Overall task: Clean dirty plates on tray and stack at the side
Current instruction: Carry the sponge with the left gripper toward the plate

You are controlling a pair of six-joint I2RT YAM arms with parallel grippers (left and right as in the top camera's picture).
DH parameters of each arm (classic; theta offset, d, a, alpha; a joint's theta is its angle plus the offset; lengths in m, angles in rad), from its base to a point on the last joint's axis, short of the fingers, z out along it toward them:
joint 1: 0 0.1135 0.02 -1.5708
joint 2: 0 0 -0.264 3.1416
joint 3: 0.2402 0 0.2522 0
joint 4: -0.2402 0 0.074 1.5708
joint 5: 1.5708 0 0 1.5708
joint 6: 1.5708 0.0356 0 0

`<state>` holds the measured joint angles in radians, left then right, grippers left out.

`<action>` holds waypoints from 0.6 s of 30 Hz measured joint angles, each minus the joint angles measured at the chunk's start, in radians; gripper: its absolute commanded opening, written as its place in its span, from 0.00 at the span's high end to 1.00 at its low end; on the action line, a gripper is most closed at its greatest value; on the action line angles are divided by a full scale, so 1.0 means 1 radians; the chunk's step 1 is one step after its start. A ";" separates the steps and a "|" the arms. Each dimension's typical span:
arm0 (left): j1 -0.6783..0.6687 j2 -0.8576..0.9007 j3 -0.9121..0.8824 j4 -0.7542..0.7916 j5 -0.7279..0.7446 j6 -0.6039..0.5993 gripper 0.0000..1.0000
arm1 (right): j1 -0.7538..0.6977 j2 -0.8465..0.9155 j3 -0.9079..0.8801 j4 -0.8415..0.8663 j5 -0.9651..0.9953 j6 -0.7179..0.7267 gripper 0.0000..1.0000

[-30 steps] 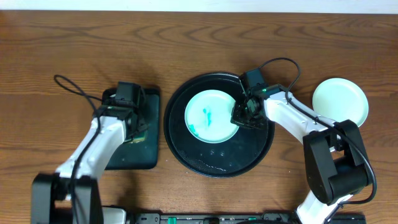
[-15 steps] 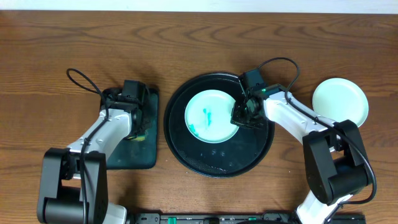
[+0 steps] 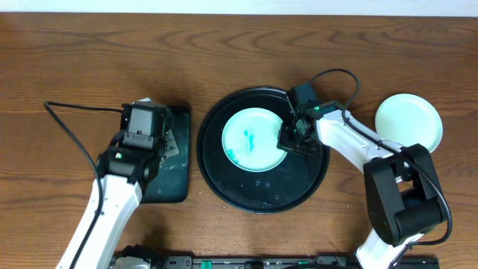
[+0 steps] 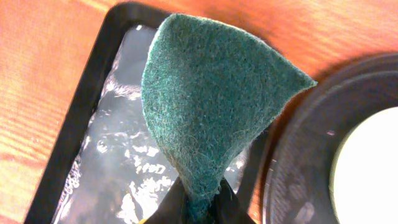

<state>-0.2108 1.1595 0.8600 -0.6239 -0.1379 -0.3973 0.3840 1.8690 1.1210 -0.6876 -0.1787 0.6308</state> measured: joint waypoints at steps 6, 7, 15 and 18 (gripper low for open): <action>-0.014 -0.090 0.000 -0.002 -0.001 0.055 0.93 | 0.000 0.000 0.000 0.001 0.000 -0.014 0.99; -0.014 -0.101 0.000 -0.002 -0.003 0.060 0.93 | 0.000 0.000 0.000 0.001 0.000 -0.014 0.99; -0.014 -0.150 0.000 -0.009 -0.005 0.084 0.93 | 0.000 0.000 0.000 0.002 0.000 -0.015 0.99; -0.014 -0.149 0.000 -0.010 -0.008 0.090 0.93 | 0.000 0.000 0.000 0.002 -0.001 -0.015 0.99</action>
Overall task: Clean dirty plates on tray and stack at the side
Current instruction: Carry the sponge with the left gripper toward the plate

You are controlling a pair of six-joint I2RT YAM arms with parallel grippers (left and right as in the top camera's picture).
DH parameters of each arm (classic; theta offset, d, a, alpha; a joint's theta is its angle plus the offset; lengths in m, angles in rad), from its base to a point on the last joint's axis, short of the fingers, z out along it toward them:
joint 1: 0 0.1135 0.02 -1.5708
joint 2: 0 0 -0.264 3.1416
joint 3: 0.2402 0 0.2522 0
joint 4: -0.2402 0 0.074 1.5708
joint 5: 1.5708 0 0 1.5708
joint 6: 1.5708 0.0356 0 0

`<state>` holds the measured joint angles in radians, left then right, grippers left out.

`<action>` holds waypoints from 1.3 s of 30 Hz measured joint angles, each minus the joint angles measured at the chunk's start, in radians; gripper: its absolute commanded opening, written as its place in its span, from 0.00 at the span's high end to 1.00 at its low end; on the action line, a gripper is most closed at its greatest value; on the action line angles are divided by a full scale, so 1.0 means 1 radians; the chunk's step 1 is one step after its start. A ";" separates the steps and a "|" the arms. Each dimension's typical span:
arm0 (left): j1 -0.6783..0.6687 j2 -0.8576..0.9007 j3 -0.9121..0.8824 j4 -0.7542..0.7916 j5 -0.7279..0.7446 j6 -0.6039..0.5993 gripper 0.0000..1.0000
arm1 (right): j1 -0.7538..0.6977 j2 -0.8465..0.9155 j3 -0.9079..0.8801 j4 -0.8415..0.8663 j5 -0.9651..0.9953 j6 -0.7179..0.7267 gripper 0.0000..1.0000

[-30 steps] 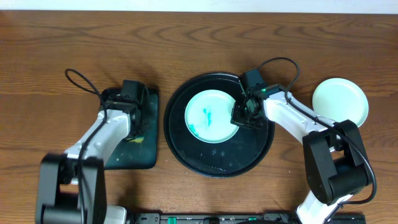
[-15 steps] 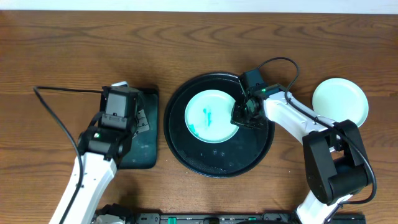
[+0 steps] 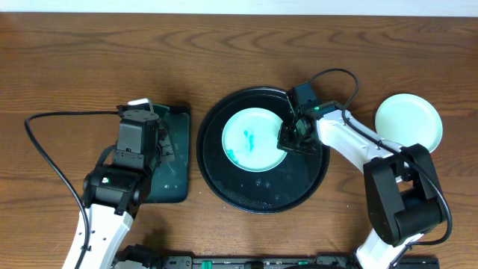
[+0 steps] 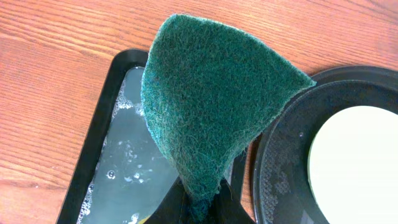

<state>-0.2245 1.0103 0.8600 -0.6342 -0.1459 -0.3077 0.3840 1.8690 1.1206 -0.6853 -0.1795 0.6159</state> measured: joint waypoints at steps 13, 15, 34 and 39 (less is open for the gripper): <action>0.000 0.219 0.000 -0.083 -0.021 -0.075 0.93 | 0.000 0.000 -0.001 0.002 -0.003 0.000 0.99; 0.000 0.296 0.000 -0.085 -0.018 -0.089 0.93 | 0.000 0.000 -0.001 0.002 -0.004 0.000 0.99; -0.075 0.389 0.193 -0.045 0.362 -0.122 0.93 | 0.000 0.000 -0.002 0.008 -0.007 -0.003 0.99; -0.182 0.480 0.198 0.046 0.414 -0.161 0.93 | 0.000 0.000 -0.002 0.009 -0.007 -0.003 0.99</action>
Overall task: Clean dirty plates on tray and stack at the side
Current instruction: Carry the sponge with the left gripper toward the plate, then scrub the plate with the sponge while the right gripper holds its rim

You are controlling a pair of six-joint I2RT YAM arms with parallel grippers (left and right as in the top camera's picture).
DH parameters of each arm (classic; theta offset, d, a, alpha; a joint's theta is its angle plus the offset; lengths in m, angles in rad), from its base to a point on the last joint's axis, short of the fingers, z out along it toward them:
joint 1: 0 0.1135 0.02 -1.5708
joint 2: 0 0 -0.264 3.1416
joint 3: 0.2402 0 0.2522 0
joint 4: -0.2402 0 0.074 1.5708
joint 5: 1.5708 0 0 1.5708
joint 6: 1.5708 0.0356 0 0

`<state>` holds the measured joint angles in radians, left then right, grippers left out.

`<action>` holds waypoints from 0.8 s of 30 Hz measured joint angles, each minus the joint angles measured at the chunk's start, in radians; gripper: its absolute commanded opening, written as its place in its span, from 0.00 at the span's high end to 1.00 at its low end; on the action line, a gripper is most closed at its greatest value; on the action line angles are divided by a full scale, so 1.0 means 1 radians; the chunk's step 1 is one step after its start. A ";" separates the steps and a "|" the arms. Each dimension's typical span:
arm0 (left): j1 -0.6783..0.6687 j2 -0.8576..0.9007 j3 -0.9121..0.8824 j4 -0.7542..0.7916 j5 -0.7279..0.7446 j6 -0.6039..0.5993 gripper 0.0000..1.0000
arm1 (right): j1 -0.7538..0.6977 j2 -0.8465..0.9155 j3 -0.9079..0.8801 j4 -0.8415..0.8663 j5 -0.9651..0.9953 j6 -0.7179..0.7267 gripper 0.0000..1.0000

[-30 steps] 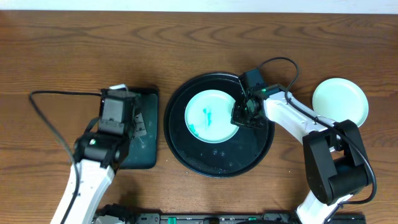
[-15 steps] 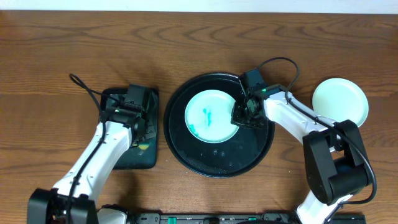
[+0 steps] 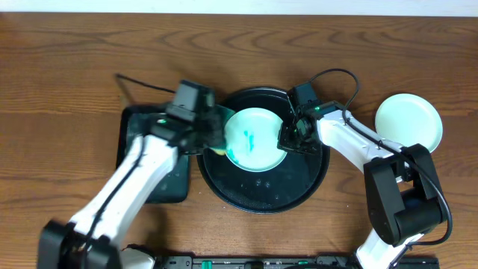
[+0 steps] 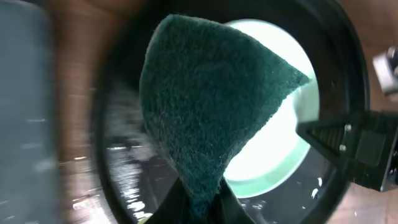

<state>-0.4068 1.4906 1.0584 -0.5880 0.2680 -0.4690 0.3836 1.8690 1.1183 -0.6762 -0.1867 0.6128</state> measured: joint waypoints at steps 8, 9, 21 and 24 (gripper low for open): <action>-0.165 0.249 0.000 0.160 0.050 -0.105 0.93 | 0.000 0.000 0.000 0.000 0.000 0.000 0.99; -0.175 0.275 0.000 0.180 0.052 -0.124 0.93 | 0.000 0.000 0.000 0.000 0.000 0.000 0.99; -0.198 0.354 0.027 0.163 -0.042 -0.194 0.93 | 0.000 0.000 0.000 -0.008 0.000 -0.008 0.99; -0.178 0.353 0.041 0.108 -0.118 -0.153 0.93 | 0.000 0.000 0.000 -0.009 0.000 -0.011 0.99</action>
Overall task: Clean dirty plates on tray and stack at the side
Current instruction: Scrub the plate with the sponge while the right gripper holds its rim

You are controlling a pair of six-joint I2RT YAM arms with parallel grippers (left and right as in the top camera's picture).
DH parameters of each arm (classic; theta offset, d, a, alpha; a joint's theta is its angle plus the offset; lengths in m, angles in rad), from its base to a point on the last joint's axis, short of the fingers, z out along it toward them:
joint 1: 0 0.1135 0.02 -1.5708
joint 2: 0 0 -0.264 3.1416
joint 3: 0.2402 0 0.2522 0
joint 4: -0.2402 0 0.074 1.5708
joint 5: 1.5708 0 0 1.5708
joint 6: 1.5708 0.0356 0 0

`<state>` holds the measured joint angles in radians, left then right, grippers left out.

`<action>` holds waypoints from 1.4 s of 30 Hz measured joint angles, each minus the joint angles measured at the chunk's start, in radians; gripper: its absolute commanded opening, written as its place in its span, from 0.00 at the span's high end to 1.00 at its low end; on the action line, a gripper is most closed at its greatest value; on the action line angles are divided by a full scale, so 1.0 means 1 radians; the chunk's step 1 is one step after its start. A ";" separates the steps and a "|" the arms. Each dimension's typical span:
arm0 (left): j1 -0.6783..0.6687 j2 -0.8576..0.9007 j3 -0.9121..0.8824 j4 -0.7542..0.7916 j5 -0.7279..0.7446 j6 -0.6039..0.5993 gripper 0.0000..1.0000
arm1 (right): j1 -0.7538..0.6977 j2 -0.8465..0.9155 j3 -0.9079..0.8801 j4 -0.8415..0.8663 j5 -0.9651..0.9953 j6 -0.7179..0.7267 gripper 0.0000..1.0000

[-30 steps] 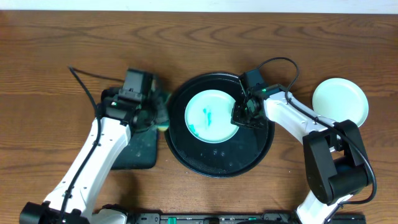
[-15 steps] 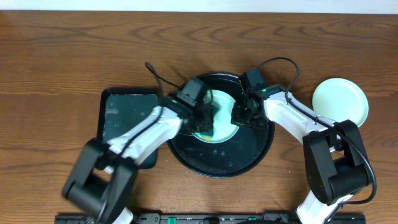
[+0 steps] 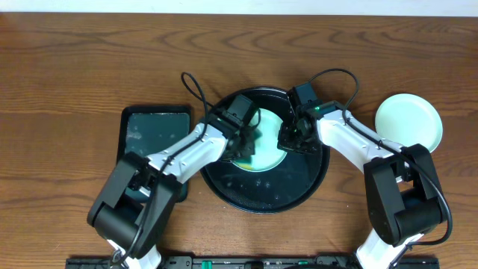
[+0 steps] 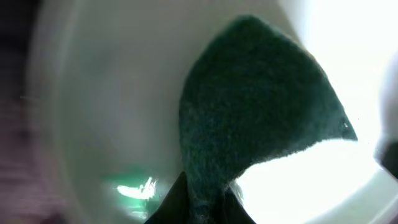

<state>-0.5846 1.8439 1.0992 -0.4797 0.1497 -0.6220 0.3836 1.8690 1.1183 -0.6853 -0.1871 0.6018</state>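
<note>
A white plate (image 3: 270, 148) lies in the round black tray (image 3: 258, 203). My left gripper (image 3: 243, 140) is over the plate's left half, shut on a dark green scouring pad (image 4: 255, 106) that presses on the plate's surface (image 4: 112, 93). In the left wrist view a smear of green dirt (image 4: 134, 186) shows beside the pad, just left of the left gripper (image 4: 202, 208). My right gripper (image 3: 291, 138) sits at the plate's right rim, shut on it. A clean white plate (image 3: 408, 122) rests on the table at the far right.
A black rectangular tray (image 3: 153, 127) of soapy water sits left of the round tray, partly under my left arm. Cables loop over the table behind both arms. The table is brown wood (image 3: 89, 60).
My left gripper has moved right from the plate's left edge onto the plate, and the pad now touches the plate where the green marks were. The right gripper has stayed at the rim.
My left gripper held the pad over the soapy-water tray, then a little higher above it. After that it was at the round tray's left side beside the dirty plate. Now the pad lies on the plate, with the right gripper at the rim throughout.
</note>
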 measured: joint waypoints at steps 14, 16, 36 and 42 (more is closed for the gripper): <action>0.057 0.000 0.015 -0.029 -0.123 0.100 0.93 | 0.000 0.000 0.000 -0.012 -0.025 0.000 0.99; 0.053 0.000 0.017 -0.030 -0.115 0.100 0.93 | 0.000 0.000 0.000 -0.012 -0.025 0.000 0.99; -0.018 0.117 0.152 -0.059 0.253 0.097 0.93 | 0.000 0.000 0.000 -0.017 -0.025 0.000 0.99; -0.013 0.149 0.152 0.064 0.350 0.047 0.93 | 0.000 0.000 0.000 -0.018 -0.025 0.000 0.99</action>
<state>-0.5976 1.9930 1.2510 -0.4160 0.4999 -0.5755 0.3840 1.8690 1.1183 -0.7029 -0.2119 0.6014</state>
